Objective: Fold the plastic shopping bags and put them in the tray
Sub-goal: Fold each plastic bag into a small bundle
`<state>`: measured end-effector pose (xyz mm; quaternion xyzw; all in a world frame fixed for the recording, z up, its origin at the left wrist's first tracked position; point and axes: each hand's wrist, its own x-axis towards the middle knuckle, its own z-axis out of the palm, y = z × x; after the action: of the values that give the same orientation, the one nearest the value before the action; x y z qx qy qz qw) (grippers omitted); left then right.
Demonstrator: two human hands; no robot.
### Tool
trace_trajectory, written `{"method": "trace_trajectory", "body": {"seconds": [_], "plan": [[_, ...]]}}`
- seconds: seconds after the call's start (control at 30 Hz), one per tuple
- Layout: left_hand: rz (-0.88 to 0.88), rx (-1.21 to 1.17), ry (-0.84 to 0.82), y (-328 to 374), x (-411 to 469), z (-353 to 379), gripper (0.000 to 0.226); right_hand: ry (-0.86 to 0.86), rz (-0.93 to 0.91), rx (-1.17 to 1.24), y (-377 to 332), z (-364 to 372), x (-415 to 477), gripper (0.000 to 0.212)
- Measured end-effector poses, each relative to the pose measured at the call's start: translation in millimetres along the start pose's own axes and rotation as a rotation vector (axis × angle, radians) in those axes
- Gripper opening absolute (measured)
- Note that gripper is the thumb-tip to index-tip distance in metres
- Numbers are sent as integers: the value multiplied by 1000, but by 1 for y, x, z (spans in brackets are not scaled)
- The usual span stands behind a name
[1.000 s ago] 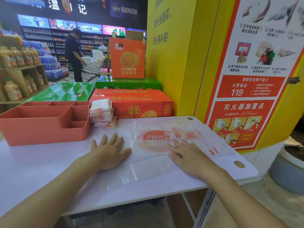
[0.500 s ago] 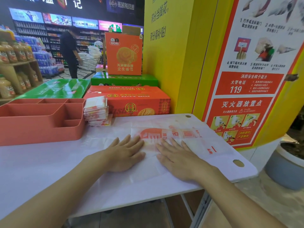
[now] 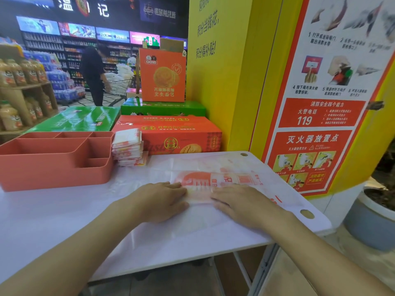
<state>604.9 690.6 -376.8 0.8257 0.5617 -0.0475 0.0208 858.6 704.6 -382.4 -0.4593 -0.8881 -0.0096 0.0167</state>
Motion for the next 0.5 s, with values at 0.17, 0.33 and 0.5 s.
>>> {"method": "trace_trajectory", "body": {"seconds": [0.17,0.33,0.5], "plan": [[-4,33,59,-9,-5,-1,40,83,41,5,3,-2,-10,34],[-19,-10,141,-15,-5,-5,36,119,105,79,8,-12,-18,24],[1,-76,122,-22,-9,-18,27,112,160,72,19,-24,-23,25]]}}
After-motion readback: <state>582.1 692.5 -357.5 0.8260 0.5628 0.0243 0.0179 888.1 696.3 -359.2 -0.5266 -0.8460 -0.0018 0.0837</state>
